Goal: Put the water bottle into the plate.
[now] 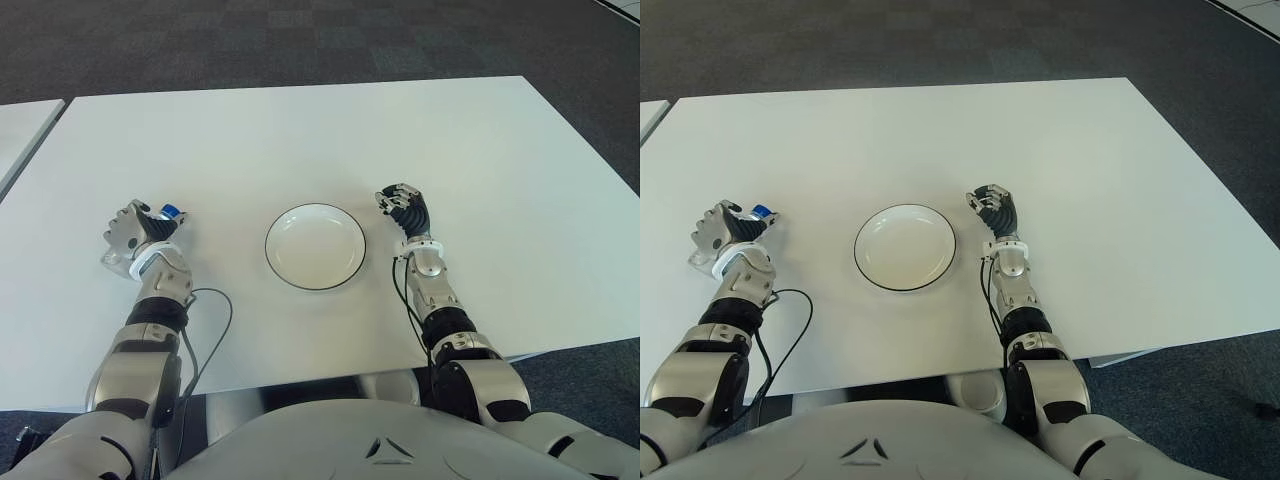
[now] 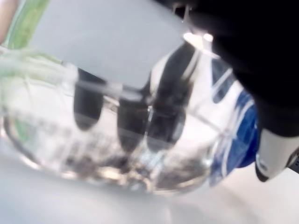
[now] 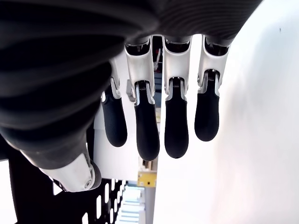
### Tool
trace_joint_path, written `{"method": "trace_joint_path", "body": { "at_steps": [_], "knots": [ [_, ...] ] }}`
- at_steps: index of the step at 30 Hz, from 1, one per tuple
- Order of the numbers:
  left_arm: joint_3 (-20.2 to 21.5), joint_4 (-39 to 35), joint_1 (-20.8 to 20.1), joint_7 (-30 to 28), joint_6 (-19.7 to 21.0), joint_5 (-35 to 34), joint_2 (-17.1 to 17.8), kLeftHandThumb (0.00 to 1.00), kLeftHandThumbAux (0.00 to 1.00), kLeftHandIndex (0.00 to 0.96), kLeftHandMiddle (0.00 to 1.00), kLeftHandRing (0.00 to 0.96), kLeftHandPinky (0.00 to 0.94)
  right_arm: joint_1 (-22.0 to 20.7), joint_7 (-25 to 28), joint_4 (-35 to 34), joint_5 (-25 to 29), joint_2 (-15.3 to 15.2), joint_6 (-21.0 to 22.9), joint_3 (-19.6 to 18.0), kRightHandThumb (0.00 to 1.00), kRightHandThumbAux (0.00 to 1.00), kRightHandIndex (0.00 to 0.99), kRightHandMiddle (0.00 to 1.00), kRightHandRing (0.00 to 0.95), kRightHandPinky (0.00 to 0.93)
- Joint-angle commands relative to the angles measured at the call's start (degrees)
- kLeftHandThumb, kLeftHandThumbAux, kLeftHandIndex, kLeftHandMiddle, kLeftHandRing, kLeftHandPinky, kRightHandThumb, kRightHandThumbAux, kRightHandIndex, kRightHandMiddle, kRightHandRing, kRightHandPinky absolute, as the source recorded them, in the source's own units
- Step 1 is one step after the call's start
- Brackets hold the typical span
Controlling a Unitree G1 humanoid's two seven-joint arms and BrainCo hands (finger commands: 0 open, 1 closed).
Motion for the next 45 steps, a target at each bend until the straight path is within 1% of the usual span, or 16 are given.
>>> {"method": "trace_joint_path", "body": {
  "at_steps": [1,19,25,29,33,39,45],
  "knots": [
    [0.4,4.0,5.4,-6.5,-0.6,-6.3,-4.1,0.949,0.653,0.379,0.502,0.532,0.837,0.2,0.1,0.7,0.8,0.1,0.5,-0.2,0.709,0.727,0.431,0.517,0.516,0.514],
    [-1.1,7.0,4.8,-6.3,-5.0,-6.2,-3.1,0.949,0.653,0.379,0.503,0.534,0.829,-0.1,0.4,1.4,1.0,0.0,-0.2,-0.3,0.709,0.727,0.431,0.52,0.514,0.509],
    [-1.4,6.6,5.1,-6.2,-6.1,-6.1,-3.1,0.949,0.653,0.378,0.502,0.533,0.83,-0.2,0.3,1.7,1.0,0.0,-0.3,-0.3,0.708,0.727,0.431,0.52,0.519,0.52],
    [-1.6,5.9,5.3,-6.4,-6.5,-5.9,-2.9,0.949,0.653,0.378,0.502,0.533,0.827,-0.2,0.0,1.5,1.0,0.1,0.0,-0.3,0.708,0.727,0.43,0.52,0.522,0.523],
    [-2.1,3.9,5.8,-6.1,-6.1,-5.5,-3.0,0.949,0.653,0.378,0.502,0.533,0.823,-0.2,0.0,1.4,0.9,0.1,0.1,-0.2,0.708,0.728,0.43,0.519,0.519,0.518],
    [-2.5,3.5,6.1,-5.2,-6.9,-5.2,-2.9,0.948,0.653,0.378,0.502,0.532,0.826,0.0,0.0,1.4,0.7,-0.1,-0.2,-0.1,0.708,0.728,0.43,0.519,0.515,0.509],
    [-2.8,1.1,6.6,-4.2,-6.6,-5.1,-3.1,0.948,0.653,0.378,0.503,0.533,0.83,0.0,0.2,1.4,0.8,-0.1,-0.2,-0.1,0.708,0.728,0.43,0.519,0.513,0.508]
  ]
}}
